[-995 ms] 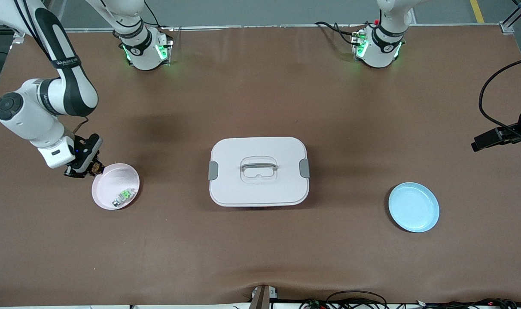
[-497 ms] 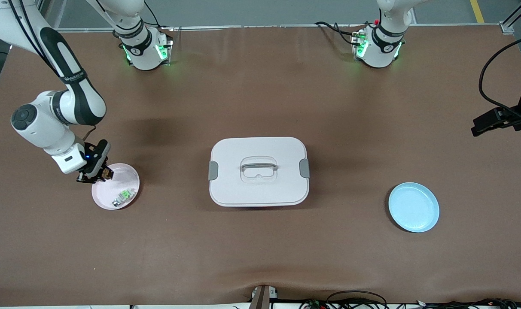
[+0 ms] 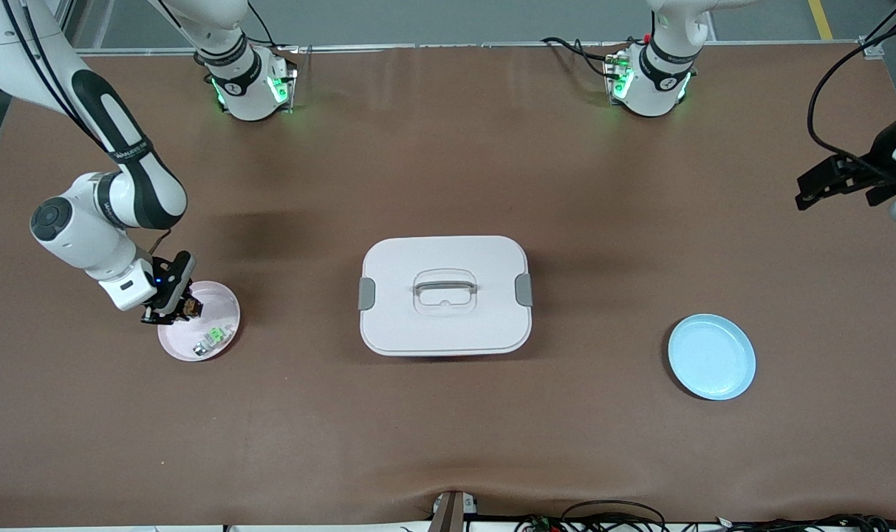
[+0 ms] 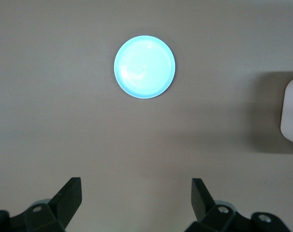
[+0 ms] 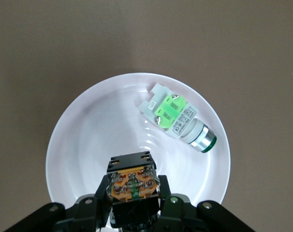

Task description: Transfer orange switch to right arm and place

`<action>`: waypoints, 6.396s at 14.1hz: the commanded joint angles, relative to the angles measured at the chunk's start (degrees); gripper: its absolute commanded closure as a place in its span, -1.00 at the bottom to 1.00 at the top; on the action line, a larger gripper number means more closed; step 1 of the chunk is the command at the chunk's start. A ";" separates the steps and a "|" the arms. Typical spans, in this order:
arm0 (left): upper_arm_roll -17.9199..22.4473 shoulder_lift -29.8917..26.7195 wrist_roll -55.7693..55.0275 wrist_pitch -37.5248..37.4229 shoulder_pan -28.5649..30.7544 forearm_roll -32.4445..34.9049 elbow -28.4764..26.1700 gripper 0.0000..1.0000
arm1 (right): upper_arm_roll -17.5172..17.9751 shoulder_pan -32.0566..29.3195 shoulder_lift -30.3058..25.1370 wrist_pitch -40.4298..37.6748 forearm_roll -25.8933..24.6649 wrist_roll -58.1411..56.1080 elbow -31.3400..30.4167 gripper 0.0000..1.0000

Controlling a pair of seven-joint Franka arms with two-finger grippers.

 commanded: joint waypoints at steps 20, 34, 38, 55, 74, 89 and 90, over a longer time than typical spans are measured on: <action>0.07 -3.16 1.19 -1.66 -0.30 -1.07 -3.11 -1.00 | -2.18 0.62 7.37 -0.50 -5.68 3.18 5.11 1.00; 0.07 -2.63 1.10 -1.31 -0.47 -1.07 -2.84 -1.00 | -1.83 0.35 5.36 -8.91 -5.42 6.33 8.09 -1.00; 0.07 -2.72 1.10 -1.31 -0.47 -0.98 -2.93 -1.00 | -1.48 1.94 1.48 -19.54 -5.42 12.32 11.51 -1.00; 0.07 -3.07 1.19 -1.57 -0.39 -1.07 -2.84 -1.00 | -1.56 3.07 -7.05 -55.95 0.83 55.13 39.99 -1.00; 0.25 -2.98 1.10 -1.48 -0.30 -1.07 -2.93 -1.00 | -1.65 8.79 -8.10 -74.06 -0.77 76.22 55.03 -1.00; 0.34 -2.63 1.10 -1.22 -0.21 -1.07 -2.84 -1.00 | -17.34 19.38 -19.44 -75.56 6.71 78.07 47.83 -1.00; 0.42 -2.63 1.10 -1.22 -0.21 -1.07 -2.84 -1.00 | -21.56 23.69 -19.61 -75.56 6.71 78.07 47.30 -1.00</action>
